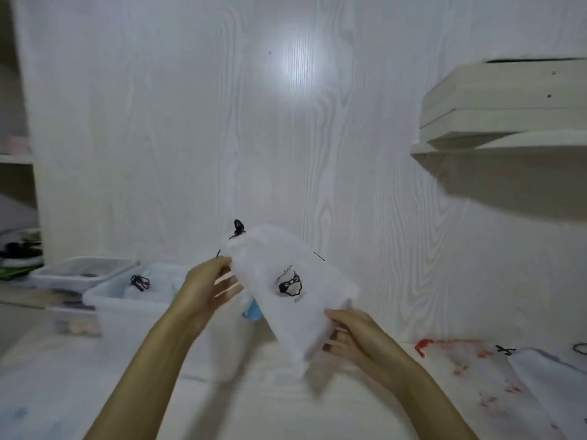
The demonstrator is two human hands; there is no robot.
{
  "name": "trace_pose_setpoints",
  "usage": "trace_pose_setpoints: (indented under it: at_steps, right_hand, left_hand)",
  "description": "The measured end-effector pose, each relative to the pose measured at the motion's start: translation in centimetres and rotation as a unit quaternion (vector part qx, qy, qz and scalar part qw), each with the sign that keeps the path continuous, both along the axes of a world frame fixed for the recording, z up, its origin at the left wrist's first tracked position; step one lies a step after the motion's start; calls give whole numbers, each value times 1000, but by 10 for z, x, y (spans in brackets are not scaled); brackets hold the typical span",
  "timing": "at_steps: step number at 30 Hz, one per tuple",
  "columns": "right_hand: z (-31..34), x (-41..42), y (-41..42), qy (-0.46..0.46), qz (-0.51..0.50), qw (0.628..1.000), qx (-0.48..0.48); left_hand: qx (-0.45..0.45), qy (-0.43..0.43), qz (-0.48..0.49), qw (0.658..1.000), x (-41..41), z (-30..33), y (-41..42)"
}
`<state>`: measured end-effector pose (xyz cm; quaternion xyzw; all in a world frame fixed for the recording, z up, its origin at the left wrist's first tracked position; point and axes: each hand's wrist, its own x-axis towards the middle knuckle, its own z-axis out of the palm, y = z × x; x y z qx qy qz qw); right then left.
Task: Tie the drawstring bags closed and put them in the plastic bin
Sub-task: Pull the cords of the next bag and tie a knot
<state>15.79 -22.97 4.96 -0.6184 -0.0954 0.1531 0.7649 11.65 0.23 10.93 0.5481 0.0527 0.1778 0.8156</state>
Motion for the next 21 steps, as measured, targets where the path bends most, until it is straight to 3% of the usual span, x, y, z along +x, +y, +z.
trace_pose_setpoints:
  at_steps: [5,10,14,17,19,21]
  right_hand:
    - [43,-2,65,-65,26,994,-89]
    - [77,4,135,-120,-6,984,-131]
    - [85,17,166,-157,-68,978,-123]
    - [78,35,175,-193,-79,951,-227]
    - [68,43,175,-251,-55,897,-361]
    - [60,46,170,-314,-78,826,-461]
  left_hand:
    - [45,-19,161,986,-19,17,61]
    - [68,-28,214,974,-34,39,94]
    - [111,-20,384,916,-31,43,122]
    - [281,-44,504,816,-29,32,130]
    - [464,-28,452,761,-20,21,135]
    - [605,15,323,728,-7,9,144]
